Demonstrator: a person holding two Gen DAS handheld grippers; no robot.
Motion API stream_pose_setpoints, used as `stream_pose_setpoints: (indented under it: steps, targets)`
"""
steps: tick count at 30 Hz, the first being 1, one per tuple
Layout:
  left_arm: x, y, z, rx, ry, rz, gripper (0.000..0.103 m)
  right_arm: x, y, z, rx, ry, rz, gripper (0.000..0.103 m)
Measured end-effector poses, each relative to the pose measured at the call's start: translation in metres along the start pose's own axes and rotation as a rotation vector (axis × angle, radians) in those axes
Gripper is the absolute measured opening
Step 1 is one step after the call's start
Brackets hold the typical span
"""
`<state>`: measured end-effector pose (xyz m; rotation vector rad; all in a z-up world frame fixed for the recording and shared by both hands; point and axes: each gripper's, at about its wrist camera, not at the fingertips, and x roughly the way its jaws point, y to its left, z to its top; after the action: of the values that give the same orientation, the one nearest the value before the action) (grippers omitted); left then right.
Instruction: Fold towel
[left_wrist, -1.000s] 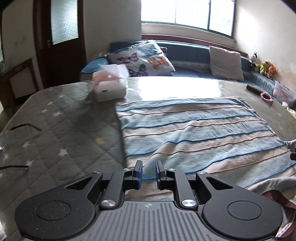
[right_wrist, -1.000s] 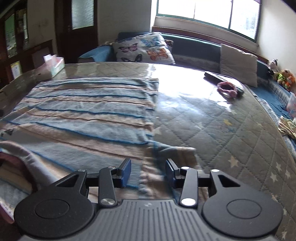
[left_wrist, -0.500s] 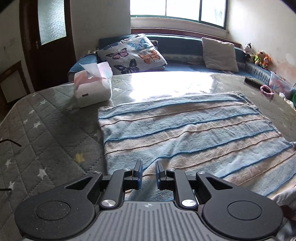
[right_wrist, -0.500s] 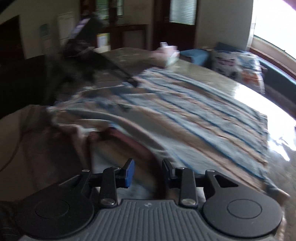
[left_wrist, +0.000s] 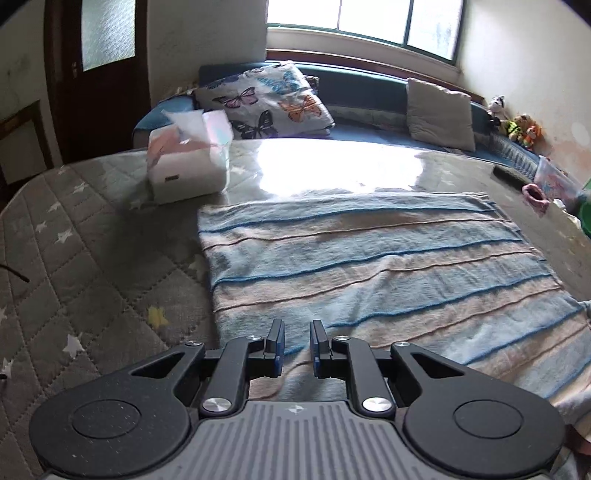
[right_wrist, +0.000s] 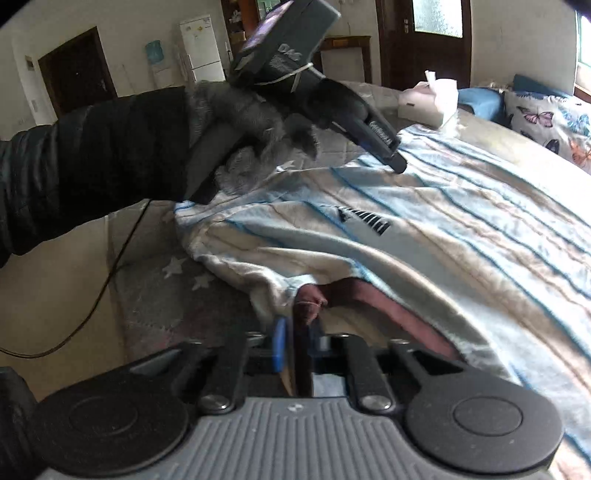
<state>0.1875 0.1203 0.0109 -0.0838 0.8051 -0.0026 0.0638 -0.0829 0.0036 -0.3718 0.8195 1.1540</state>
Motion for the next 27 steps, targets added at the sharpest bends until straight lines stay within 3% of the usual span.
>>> stream_pose_setpoints:
  steps: [7, 13, 17, 21, 25, 27]
  targets:
    - [0.008, 0.008, -0.002, -0.020, 0.000, 0.004, 0.015, -0.023, 0.027, -0.013, -0.107, -0.044, 0.033, 0.002]
    - [0.010, 0.008, 0.000, -0.020, -0.003, 0.005, 0.016, -0.025, 0.047, -0.026, -0.213, -0.013, 0.022, 0.003]
    - [0.006, 0.008, 0.000, -0.008, -0.003, 0.015, 0.016, -0.032, 0.042, -0.023, -0.193, 0.011, 0.026, 0.007]
    - [-0.003, 0.010, 0.004, -0.003, -0.033, 0.011, 0.016, -0.043, 0.031, -0.016, -0.222, -0.008, -0.074, 0.008]
    - [-0.005, 0.010, 0.012, 0.009, -0.041, 0.019, 0.016, -0.035, 0.023, -0.010, -0.291, -0.003, -0.198, 0.015]
    - [-0.002, 0.010, 0.015, 0.014, -0.036, 0.024, 0.016, -0.029, 0.023, -0.009, -0.343, 0.002, -0.227, 0.029]
